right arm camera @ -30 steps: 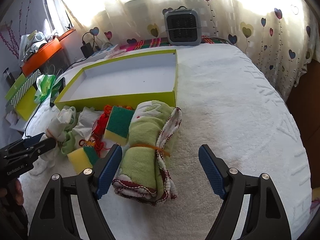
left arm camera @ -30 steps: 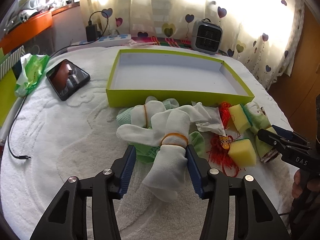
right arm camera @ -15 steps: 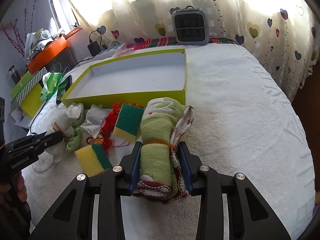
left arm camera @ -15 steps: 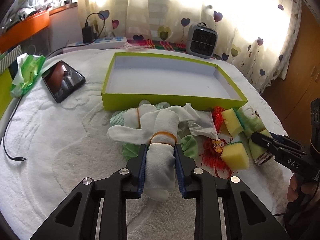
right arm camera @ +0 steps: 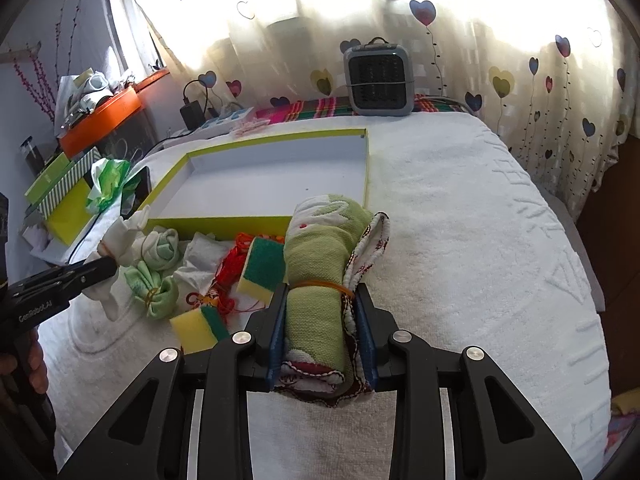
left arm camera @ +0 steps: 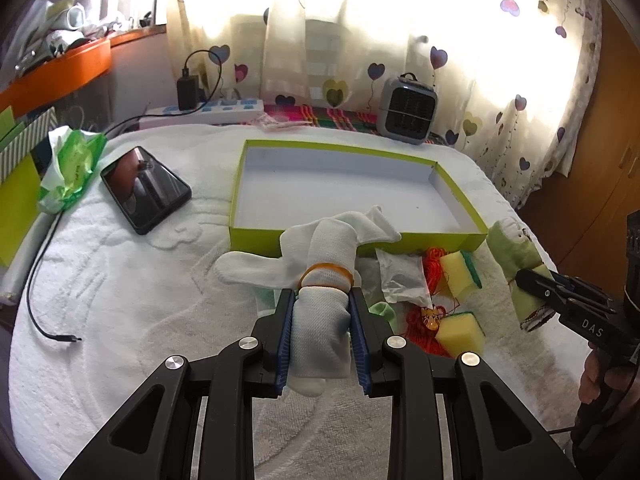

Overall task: Organize soft objects
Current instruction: 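Carry the sock bundle with the left tool while the right tool carries the towel into the green box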

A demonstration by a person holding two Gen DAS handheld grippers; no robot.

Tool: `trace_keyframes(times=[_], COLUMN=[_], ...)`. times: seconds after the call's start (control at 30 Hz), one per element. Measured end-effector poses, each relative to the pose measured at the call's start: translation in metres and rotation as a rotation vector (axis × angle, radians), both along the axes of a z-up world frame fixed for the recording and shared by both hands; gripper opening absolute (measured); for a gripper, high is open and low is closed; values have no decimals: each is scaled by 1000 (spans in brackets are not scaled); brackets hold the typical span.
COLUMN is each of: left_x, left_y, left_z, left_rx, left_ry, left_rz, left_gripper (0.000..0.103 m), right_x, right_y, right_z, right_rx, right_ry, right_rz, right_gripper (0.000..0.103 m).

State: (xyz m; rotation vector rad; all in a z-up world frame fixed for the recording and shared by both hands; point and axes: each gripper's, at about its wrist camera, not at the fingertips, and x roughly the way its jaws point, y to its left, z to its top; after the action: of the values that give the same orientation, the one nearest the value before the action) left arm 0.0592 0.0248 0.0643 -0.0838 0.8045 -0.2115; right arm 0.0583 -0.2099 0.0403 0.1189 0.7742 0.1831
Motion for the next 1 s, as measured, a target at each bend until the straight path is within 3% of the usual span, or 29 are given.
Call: trace_keyframes(times=[0.43,0.67,1.0], left_x=[47,89,137], left_y=[7,14,8], left_z=[27,20,-3], left_rx=[9,22,60], left_ry=[-32,-3,48], left_rz=[-5,17,13], left_gripper=[25,25,25], right_x=[31,68,121], right_y=[6,9,17], right_z=[36,37,16], right_rx=[-29,-34,-56], right_ry=[-50,-36,31], right_rz=[8,13,25], right_gripper=[32,32,32])
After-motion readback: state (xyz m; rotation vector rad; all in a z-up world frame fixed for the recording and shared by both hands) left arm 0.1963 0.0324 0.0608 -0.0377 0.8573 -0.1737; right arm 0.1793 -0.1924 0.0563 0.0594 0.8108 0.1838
